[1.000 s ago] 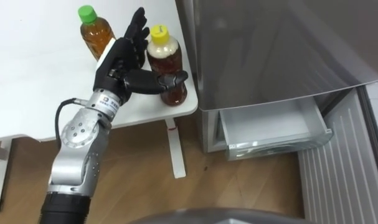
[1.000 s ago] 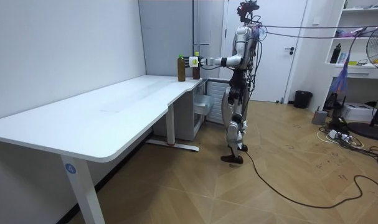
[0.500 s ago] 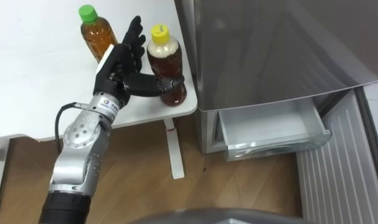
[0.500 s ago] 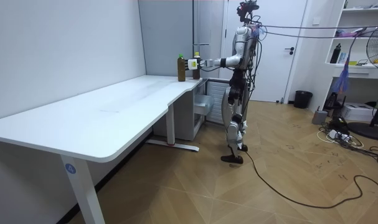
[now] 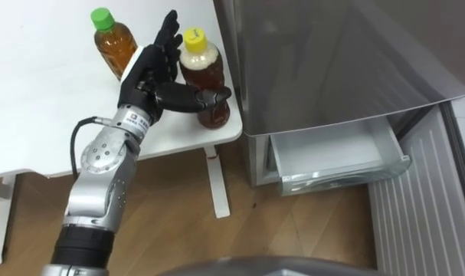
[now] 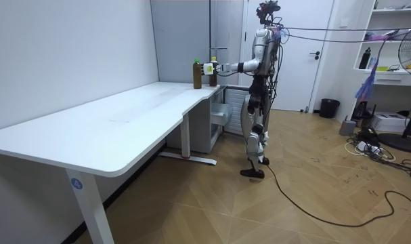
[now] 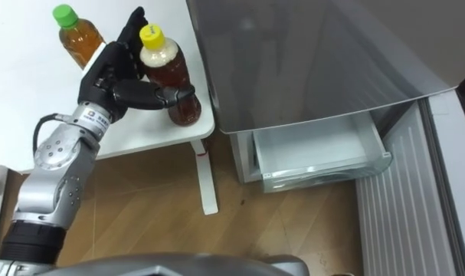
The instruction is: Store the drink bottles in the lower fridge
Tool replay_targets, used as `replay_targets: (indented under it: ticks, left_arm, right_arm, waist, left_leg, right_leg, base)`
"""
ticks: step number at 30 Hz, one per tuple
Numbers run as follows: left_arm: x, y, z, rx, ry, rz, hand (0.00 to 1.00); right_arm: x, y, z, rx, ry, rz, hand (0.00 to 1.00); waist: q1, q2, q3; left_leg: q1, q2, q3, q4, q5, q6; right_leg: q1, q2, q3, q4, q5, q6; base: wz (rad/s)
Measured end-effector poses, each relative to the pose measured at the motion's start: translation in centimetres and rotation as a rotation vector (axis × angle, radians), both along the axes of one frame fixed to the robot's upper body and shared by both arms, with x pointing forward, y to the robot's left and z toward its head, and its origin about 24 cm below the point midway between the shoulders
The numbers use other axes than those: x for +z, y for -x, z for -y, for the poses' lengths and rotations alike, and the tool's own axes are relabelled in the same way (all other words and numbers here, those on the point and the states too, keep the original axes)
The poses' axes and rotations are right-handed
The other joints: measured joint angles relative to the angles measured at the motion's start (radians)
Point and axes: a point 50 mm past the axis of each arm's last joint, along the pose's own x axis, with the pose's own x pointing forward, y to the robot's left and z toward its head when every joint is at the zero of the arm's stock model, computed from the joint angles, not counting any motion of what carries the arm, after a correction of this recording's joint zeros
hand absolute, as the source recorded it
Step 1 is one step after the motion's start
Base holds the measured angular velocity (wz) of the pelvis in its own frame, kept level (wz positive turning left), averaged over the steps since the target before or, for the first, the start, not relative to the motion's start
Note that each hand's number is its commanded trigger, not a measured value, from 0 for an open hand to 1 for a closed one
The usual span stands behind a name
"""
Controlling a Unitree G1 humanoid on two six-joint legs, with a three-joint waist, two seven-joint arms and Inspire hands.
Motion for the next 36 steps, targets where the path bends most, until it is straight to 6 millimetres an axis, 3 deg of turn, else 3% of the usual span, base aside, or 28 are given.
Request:
replay_targets:
  ticks: [9,10,11,12,36]
  left_arm:
    - [0.8,-0.6,1.3,-0.063,0.003,0.033,0.02]
    - [0.8,-0.7,1.3,-0.066,0.003,0.034,0.33]
    - [0.9,-0.7,1.3,-0.071,0.004,0.035,0.85]
    - [0.9,-0.7,1.3,-0.076,0.005,0.035,1.0]
    - [0.5,-0.5,1.1,-0.141,0.041,-0.003,1.0]
  right_arm:
    - [0.0,0.2,0.0,-0.01,0.003,-0.006,0.0]
    - [0.0,0.2,0.0,-0.009,0.004,-0.006,0.0]
    - [0.0,0.2,0.0,-0.01,0.005,-0.005,0.0]
    - [0.0,0.2,0.0,-0.009,0.009,-0.002,0.0]
    - [0.0,0.1,0.1,-0.007,0.024,-0.008,0.0]
  waist:
    - [-0.002,-0.01,-0.0047]
    - [-0.002,-0.011,-0.0057]
    - [-0.002,-0.014,-0.0077]
    - [-0.004,-0.015,-0.0079]
    - [-0.007,-0.009,-0.0039]
  left_leg:
    - [-0.007,0.0,0.0,0.002,0.0,0.0]
    - [-0.007,0.001,0.0,0.002,0.0,0.0]
    - [-0.006,0.001,-0.001,0.002,0.0,0.0]
    - [-0.005,0.0,-0.002,0.002,0.0,0.0]
    - [-0.014,-0.001,-0.003,0.007,0.003,0.005]
  right_leg:
    - [-0.007,0.001,0.002,0.002,0.0,0.0]
    - [-0.007,0.001,0.002,0.002,0.0,0.0]
    - [-0.006,0.001,0.002,0.002,0.0,0.0]
    - [-0.005,0.001,0.003,0.002,0.0,0.0]
    - [-0.023,0.002,0.028,0.018,-0.001,0.001]
  base:
    - [0.0]
    - [0.0]
    - [0.0]
    - [0.0]
    - [-0.01]
